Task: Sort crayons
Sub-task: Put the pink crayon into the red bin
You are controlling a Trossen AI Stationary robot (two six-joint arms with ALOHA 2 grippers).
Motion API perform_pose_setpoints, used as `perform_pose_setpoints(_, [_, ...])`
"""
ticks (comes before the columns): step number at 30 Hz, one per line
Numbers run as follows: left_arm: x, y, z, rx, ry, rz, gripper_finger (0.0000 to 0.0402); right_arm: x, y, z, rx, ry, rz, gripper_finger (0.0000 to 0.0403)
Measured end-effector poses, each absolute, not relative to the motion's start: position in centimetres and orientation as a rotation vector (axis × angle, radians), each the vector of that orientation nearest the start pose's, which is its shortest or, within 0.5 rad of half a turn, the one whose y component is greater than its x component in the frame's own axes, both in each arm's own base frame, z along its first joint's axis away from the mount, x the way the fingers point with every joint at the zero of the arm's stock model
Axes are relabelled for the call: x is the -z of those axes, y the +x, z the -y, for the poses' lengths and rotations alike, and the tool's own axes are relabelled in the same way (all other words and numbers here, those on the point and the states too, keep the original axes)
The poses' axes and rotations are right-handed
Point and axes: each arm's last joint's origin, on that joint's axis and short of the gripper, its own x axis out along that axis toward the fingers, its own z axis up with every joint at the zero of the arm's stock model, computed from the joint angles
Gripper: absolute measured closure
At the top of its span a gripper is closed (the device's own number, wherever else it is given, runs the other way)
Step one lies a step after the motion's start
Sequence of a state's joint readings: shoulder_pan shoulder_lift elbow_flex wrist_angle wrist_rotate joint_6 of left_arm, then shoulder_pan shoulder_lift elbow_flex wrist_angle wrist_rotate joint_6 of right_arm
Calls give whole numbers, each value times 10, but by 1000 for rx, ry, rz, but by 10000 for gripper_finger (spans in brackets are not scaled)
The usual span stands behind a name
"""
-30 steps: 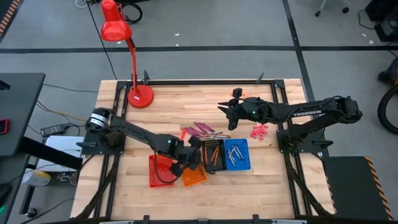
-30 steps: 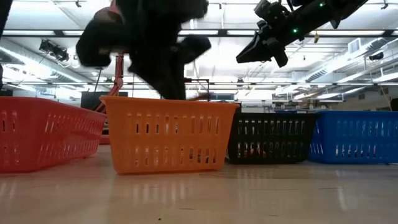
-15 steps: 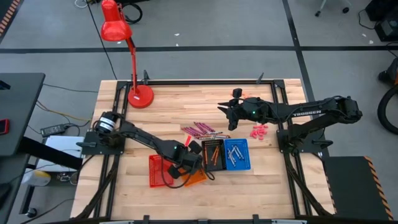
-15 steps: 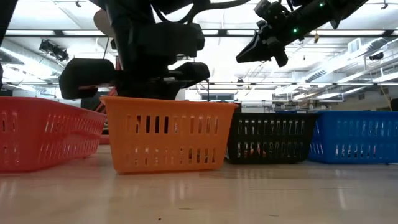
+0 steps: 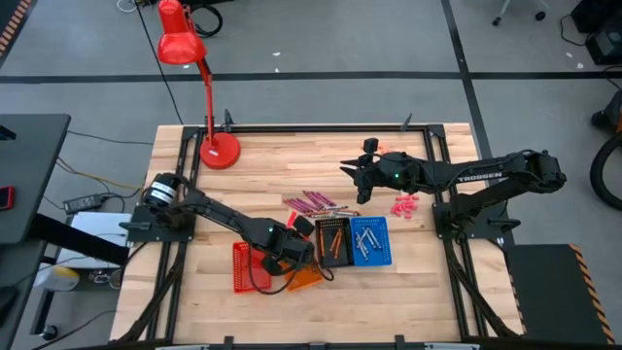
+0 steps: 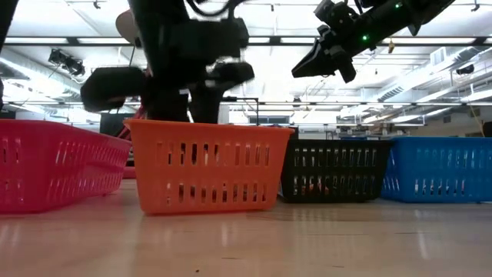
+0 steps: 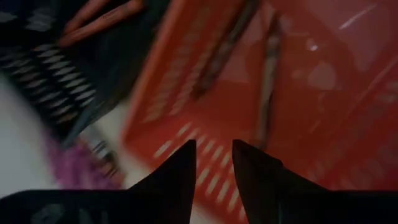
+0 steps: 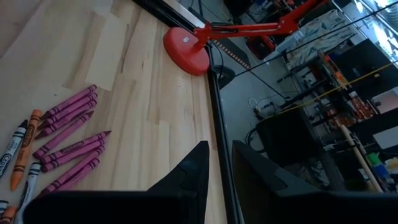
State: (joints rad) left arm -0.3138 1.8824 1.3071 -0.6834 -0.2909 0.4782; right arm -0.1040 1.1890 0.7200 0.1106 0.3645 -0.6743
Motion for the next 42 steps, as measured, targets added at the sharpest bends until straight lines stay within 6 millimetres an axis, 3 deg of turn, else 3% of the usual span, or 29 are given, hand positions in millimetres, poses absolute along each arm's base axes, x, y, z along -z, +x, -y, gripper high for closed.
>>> perform_pose_setpoints(6, [-220, 349, 90, 178, 739, -1106, 285, -258, 254, 37, 326, -702, -503, 328])
perform_pose_setpoints(11, [-232, 353, 54, 41, 605, -1097, 285, -258, 254, 37, 325, -702, -503, 328])
perform_pose_setpoints(18, [-204, 346, 1, 15, 510, -1204, 285, -257, 253, 37, 340, -660, -508, 328])
perform_pose_setpoints(23, [-185, 338, -22, 34, 458, -1226, 285, -257, 253, 37, 349, -626, -502, 328])
perform_pose_setpoints(33, [-164, 327, -32, 157, 459, -1230, 285, -257, 253, 37, 317, -557, -479, 328])
perform_pose_setpoints(42, [-163, 331, -43, 154, 494, -1164, 285, -256, 254, 38, 265, -547, -466, 328])
